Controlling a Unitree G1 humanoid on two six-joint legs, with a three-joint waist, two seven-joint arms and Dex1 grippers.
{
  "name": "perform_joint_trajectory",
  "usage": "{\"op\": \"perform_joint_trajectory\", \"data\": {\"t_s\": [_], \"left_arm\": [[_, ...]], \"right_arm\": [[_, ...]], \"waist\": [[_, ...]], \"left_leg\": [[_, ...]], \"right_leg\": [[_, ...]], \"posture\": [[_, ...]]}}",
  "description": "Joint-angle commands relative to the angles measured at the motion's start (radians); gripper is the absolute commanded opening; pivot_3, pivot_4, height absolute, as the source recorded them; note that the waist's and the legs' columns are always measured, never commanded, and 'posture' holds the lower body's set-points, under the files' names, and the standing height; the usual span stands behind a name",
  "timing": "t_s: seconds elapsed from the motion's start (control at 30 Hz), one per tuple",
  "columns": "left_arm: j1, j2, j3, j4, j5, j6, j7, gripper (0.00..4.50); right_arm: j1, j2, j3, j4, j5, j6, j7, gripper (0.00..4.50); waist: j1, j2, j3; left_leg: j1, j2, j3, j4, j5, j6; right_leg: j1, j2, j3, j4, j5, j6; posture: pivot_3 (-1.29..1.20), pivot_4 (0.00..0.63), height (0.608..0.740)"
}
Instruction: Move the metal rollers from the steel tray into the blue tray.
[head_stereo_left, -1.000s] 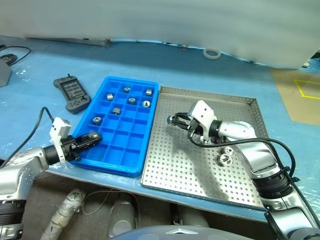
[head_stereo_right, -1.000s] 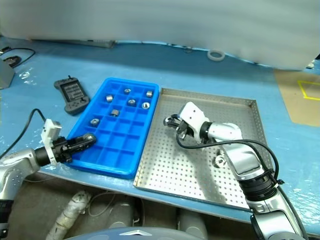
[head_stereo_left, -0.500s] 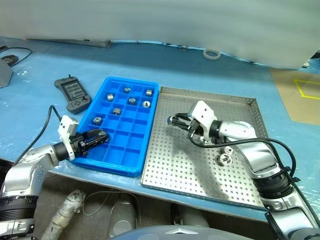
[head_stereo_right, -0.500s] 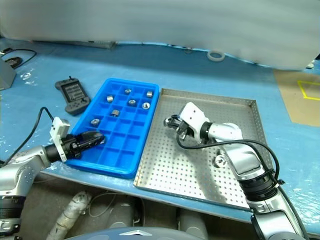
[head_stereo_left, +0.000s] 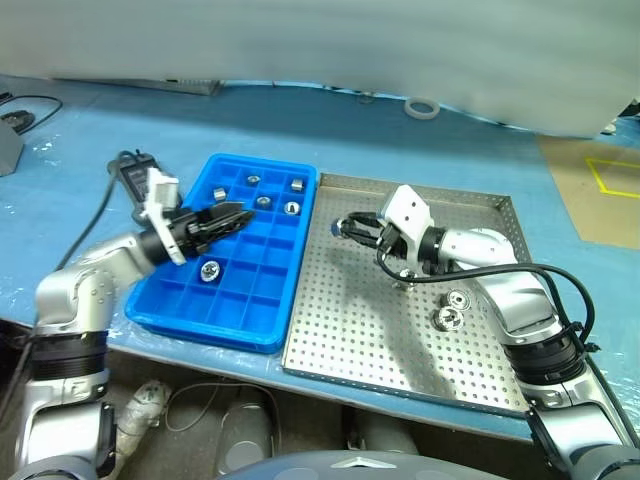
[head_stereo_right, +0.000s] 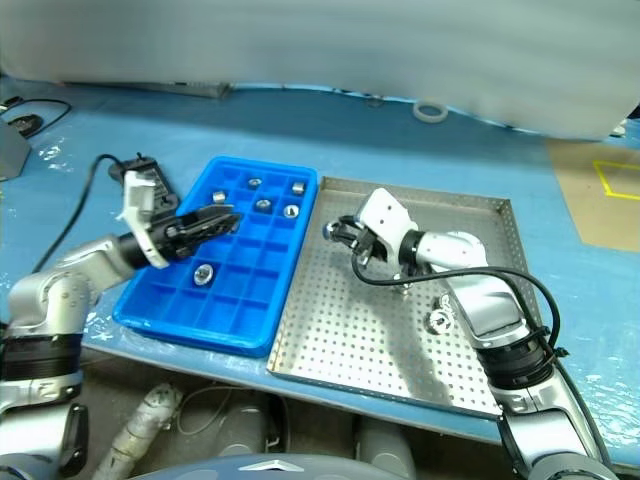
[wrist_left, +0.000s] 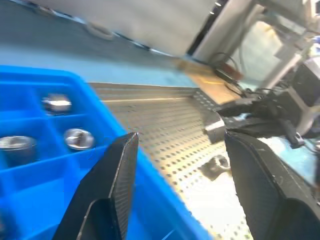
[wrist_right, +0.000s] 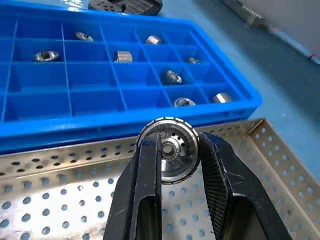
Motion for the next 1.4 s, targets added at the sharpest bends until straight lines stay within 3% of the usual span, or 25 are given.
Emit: {"op": "perform_joint_trajectory", "data": {"t_s": [0.03, 0.17, 0.33, 0.57, 0.83, 1.27, 1.4], "left_arm": [[-0.063, -0.066, -0.063, 0.056, -0.003, 0.024, -0.001, 2.87], [-0.107, -0.132, -0.082, 0.140, 0.011, 0.006, -0.006, 2.87], [-0.096, -0.174, -0.246, 0.120, 0.147, -0.147, -0.104, 2.87], [-0.157, -0.255, -0.180, 0.157, 0.066, -0.097, -0.089, 2.87], [-0.160, -0.300, -0.220, 0.166, 0.170, -0.223, -0.063, 2.87], [-0.222, -0.432, -0.163, 0.268, 0.218, -0.343, 0.070, 2.87], [-0.221, -0.403, -0.140, 0.225, 0.128, -0.235, 0.013, 2.87]], "right_arm": [[-0.037, -0.016, -0.009, -0.063, -0.005, -0.030, 0.018, 0.78], [-0.063, -0.016, -0.022, -0.077, 0.007, -0.016, 0.019, 0.78], [-0.084, 0.017, -0.048, -0.097, 0.045, 0.040, -0.008, 0.78], [-0.090, 0.032, -0.053, -0.120, 0.059, 0.085, -0.027, 0.78], [-0.085, 0.030, -0.056, -0.123, 0.058, 0.099, -0.038, 0.78], [-0.078, 0.031, -0.056, -0.122, 0.055, 0.107, -0.047, 0.78], [-0.073, 0.030, -0.057, -0.128, 0.056, 0.113, -0.052, 0.78]], "waist": [[0.000, 0.000, 0.000], [-0.006, 0.000, 0.000], [-0.005, 0.000, 0.000], [-0.006, 0.000, 0.000], [-0.008, 0.000, 0.000], [-0.009, 0.000, 0.000], [-0.010, 0.000, 0.000]], "left_leg": [[-0.001, 0.000, 0.000, 0.000, 0.000, 0.000], [-0.005, 0.000, 0.000, 0.001, 0.000, 0.001], [-0.006, 0.000, 0.000, 0.001, 0.000, 0.002], [-0.007, 0.000, 0.000, 0.002, 0.000, 0.003], [-0.007, 0.000, 0.000, 0.003, 0.000, 0.003], [-0.007, 0.000, 0.000, 0.004, -0.003, 0.007], [-0.007, 0.000, 0.000, 0.004, -0.003, 0.008]], "right_leg": [[0.000, 0.000, 0.000, 0.000, 0.000, 0.000], [-0.005, 0.000, 0.000, 0.000, 0.000, 0.000], [-0.005, 0.001, 0.000, -0.001, 0.000, 0.000], [-0.005, 0.000, 0.000, 0.000, 0.000, 0.000], [-0.005, 0.000, 0.000, 0.000, 0.000, 0.000], [-0.004, -0.001, 0.000, -0.001, 0.000, 0.000], [-0.004, -0.001, 0.000, -0.001, 0.000, 0.000]], "posture": [[-0.11, 0.150, 0.740], [-0.13, 0.150, 0.740], [-0.15, 0.150, 0.740], [-0.18, 0.150, 0.740], [-0.19, 0.150, 0.740], [-0.20, 0.150, 0.740], [-0.20, 0.150, 0.740]]}}
